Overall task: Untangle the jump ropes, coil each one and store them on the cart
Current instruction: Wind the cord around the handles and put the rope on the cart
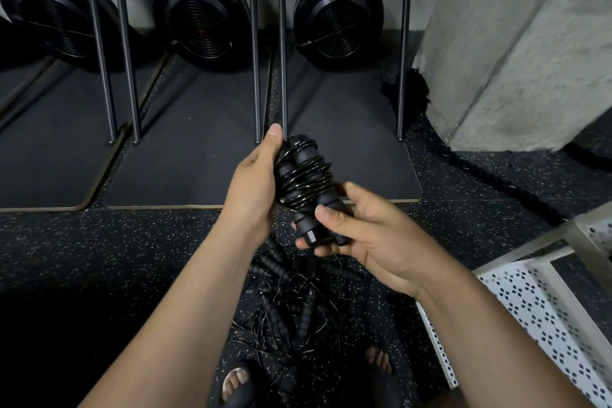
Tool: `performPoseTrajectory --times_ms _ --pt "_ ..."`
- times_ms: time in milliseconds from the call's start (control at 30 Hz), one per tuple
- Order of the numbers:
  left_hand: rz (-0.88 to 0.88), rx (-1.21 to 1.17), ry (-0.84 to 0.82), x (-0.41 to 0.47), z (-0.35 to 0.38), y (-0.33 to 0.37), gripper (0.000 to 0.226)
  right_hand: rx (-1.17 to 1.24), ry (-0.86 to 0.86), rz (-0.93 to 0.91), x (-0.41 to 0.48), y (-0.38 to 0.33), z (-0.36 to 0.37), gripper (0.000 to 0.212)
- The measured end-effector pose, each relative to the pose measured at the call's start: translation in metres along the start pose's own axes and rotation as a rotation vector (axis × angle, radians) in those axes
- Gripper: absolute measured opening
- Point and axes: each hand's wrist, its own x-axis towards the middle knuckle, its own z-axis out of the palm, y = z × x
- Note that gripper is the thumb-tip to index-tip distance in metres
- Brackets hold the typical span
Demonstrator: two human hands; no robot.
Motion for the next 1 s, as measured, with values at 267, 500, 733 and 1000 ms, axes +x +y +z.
performPoseTrajectory --times_ms 267,500,733,1000 --pt "0.037 0.204 -0.014 -0.004 0.003 -0.009 0.071 -0.164 0.108 -0.041 -0.001 0.001 -0.002 0.050" --pt "0.062 0.265 -0.172 -0.040 0.029 -0.008 0.060 -0.094 0.244 -0.028 -0.034 -0.015 -0.009 0.051" --pt "0.025 0.294 -0.425 -0.097 0.099 -0.009 0.052 0.085 0.465 -0.088 -0.130 -0.033 -0.038 0.033" --pt "0.284 0.548 -0.649 -0.175 0.203 -0.030 0.046 0.189 0.846 -0.269 -0.244 -0.049 -0.087 0.032"
